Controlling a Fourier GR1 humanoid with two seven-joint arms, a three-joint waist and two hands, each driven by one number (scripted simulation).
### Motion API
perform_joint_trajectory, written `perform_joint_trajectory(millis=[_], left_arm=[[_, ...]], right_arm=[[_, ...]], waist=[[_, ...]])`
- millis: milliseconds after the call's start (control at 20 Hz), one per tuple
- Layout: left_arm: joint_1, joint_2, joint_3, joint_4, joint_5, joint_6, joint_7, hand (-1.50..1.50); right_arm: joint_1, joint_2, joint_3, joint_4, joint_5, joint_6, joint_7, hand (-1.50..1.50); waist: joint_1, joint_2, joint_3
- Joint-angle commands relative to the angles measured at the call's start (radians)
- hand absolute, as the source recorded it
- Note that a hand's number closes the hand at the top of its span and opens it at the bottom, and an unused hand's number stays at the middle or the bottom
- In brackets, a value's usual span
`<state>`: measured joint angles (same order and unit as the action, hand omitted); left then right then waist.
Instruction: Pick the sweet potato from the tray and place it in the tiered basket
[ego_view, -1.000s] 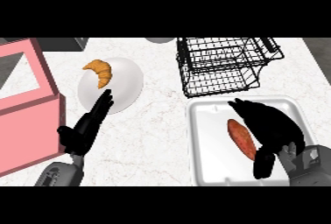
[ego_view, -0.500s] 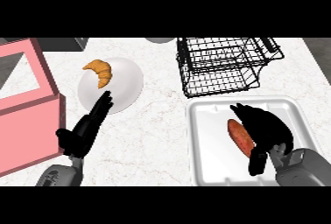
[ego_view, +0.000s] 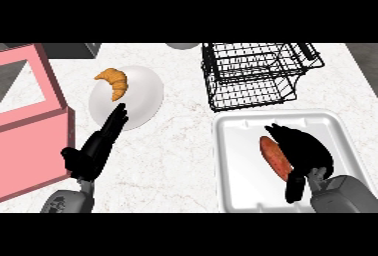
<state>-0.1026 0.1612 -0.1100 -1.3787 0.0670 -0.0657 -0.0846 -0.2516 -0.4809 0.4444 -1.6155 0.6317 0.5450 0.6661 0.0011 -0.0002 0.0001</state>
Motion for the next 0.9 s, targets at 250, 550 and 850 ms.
perform_joint_trajectory(millis=[250,550,850], left_arm=[[0.016,-0.045,0.014,0.037,-0.049,-0.005,-0.021,0.0],[-0.026,-0.016,0.055,0.055,-0.026,-0.037,-0.032,0.0],[0.015,-0.067,0.03,0.027,-0.073,-0.022,-0.035,0.0]], right_arm=[[0.04,0.045,-0.094,0.108,0.124,-0.022,-0.183,-1.5],[0.042,0.132,-0.066,0.131,0.155,-0.19,-0.304,1.5],[0.024,0.161,-0.124,0.166,0.222,-0.147,-0.381,1.5]], waist=[[-0.001,0.0,0.0],[-0.001,0.0,0.0],[0.0,0.0,0.0]])
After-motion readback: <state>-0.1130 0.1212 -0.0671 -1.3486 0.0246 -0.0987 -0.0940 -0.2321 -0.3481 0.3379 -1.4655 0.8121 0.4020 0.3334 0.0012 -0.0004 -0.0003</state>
